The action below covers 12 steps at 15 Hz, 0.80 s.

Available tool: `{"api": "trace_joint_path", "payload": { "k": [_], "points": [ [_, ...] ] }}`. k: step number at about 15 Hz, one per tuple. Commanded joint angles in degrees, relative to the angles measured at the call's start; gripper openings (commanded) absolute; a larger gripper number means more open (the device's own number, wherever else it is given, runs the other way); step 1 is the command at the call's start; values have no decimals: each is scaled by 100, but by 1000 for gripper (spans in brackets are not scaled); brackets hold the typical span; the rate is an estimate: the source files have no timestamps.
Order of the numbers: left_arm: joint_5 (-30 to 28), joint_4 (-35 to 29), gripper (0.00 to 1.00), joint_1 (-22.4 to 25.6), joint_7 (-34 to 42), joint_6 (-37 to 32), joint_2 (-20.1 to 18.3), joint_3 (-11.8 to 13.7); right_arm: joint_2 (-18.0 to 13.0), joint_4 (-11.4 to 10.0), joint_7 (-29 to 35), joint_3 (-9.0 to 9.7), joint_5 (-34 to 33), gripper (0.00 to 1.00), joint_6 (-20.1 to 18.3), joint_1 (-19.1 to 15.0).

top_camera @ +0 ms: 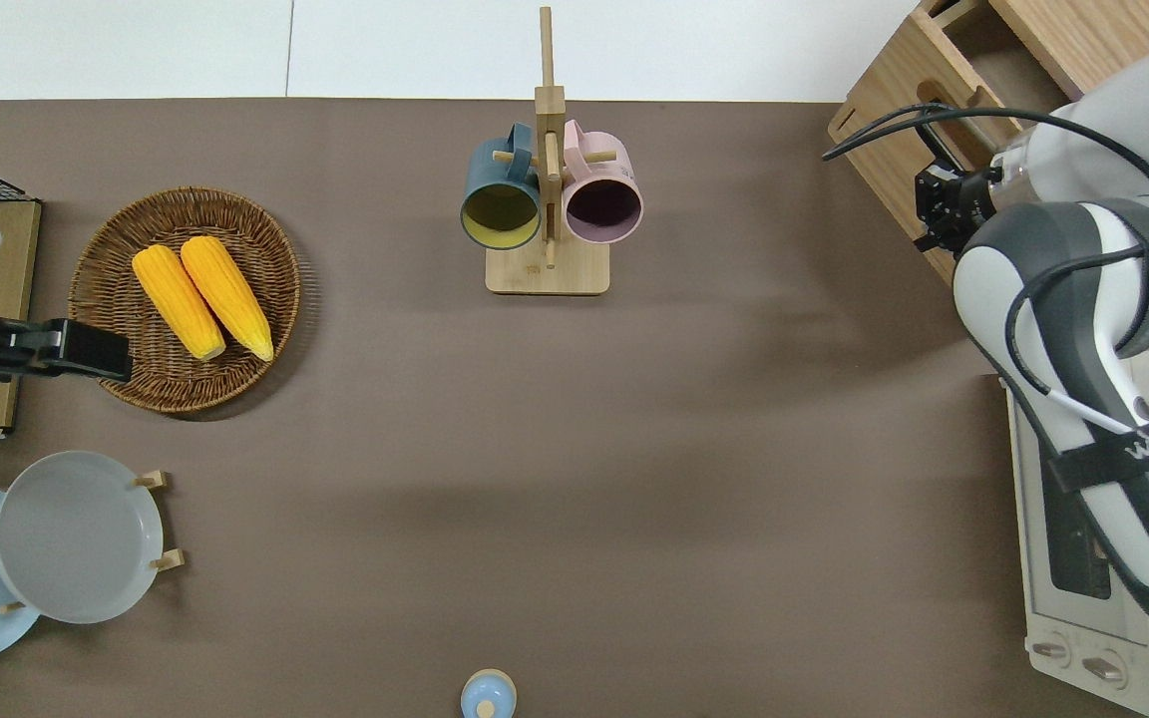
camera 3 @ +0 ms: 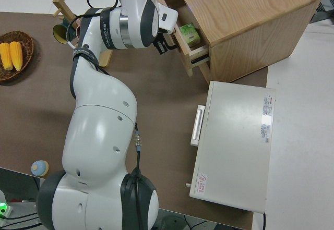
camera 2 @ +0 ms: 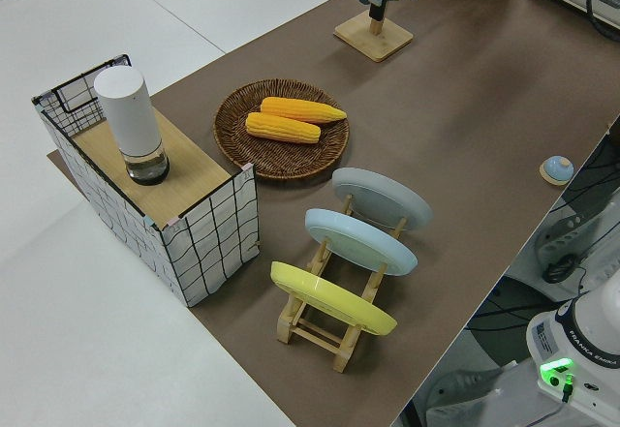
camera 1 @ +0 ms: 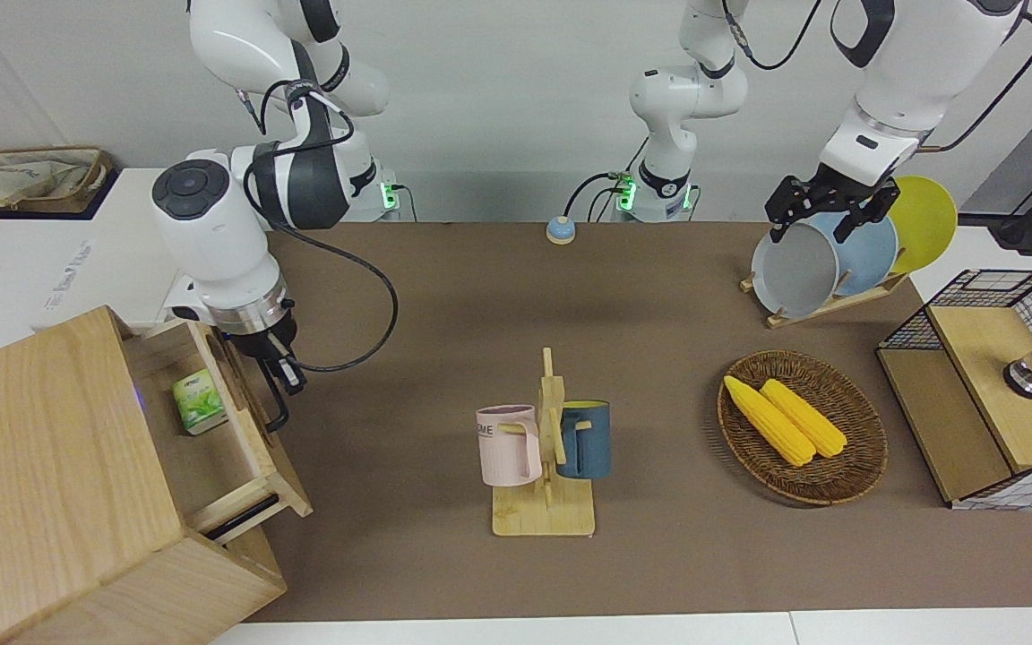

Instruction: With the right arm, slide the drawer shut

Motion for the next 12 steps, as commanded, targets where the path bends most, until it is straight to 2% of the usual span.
{"api": "trace_joint_path", "payload": {
  "k": [1,5,12],
  "points": [
    [98,149,995,22,56,-113,74,-37,184,312,-422,84,-30,0,59,-286],
    [98,149,993,22,56,-113,65,-37,272,427,-553,84,-39,0,59,-427],
    [98,140,993,22,56,-113,65,-37,299,436,-774,84,-30,0,59,-506]
  ]
}}
